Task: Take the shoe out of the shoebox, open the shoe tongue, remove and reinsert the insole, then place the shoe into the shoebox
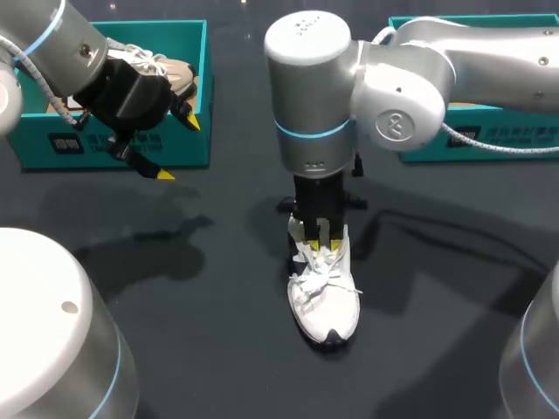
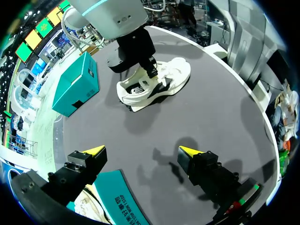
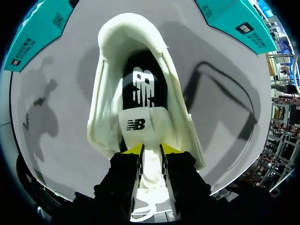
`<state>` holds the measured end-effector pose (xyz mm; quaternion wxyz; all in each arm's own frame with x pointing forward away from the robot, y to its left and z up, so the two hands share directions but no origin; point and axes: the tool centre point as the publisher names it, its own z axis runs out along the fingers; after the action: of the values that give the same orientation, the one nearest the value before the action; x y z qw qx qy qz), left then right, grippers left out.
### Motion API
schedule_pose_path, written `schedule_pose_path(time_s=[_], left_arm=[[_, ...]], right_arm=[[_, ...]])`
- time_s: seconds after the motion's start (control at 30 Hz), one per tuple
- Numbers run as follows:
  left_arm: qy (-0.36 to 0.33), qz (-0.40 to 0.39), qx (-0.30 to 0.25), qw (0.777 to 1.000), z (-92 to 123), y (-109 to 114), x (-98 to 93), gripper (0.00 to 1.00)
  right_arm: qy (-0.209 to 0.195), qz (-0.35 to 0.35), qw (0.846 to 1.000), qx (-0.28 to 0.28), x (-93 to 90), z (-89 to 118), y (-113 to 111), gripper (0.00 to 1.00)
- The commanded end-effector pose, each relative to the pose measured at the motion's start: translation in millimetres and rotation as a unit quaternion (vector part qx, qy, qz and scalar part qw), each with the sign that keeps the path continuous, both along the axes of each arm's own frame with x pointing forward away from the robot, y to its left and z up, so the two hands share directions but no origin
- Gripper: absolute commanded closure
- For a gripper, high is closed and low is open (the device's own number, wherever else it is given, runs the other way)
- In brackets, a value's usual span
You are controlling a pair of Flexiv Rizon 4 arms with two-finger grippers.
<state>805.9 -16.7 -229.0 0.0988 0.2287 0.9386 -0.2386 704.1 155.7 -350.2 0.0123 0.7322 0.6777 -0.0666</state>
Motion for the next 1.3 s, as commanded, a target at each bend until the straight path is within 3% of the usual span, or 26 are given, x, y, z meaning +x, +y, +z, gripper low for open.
schedule_pose_path(time_s=[0.03, 0.33, 0.67, 0.9, 1.1, 1.3], left_arm=[[-0.001, 0.000, 0.001, 1.000, 0.3, 0.7, -1.1, 0.00], [-0.001, 0.000, 0.001, 1.000, 0.3, 0.7, -1.1, 0.00], [-0.001, 0.000, 0.001, 1.000, 0.3, 0.7, -1.1, 0.00], [-0.001, 0.000, 0.001, 1.000, 0.3, 0.7, -1.1, 0.00], [-0.001, 0.000, 0.001, 1.000, 0.3, 0.7, -1.1, 0.00], [-0.001, 0.000, 0.001, 1.000, 0.3, 0.7, -1.1, 0.00]], right_arm=[[-0.033, 0.002, 0.999, -0.011, -4.3, 23.7, -1.0, 0.79], [-0.061, 0.011, 0.998, -0.012, 4.6, 34.8, -9.1, 0.77], [-0.057, 0.065, 0.996, 0.010, 19.1, 22.0, 1.9, 0.73], [-0.095, 0.116, 0.989, 0.000, 22.3, 53.9, 2.3, 0.72], [-0.114, 0.216, 0.970, 0.008, 30.6, 79.9, -2.8, 0.70], [-0.114, 0.359, 0.926, 0.018, 36.8, 90.0, -1.3, 0.64]])
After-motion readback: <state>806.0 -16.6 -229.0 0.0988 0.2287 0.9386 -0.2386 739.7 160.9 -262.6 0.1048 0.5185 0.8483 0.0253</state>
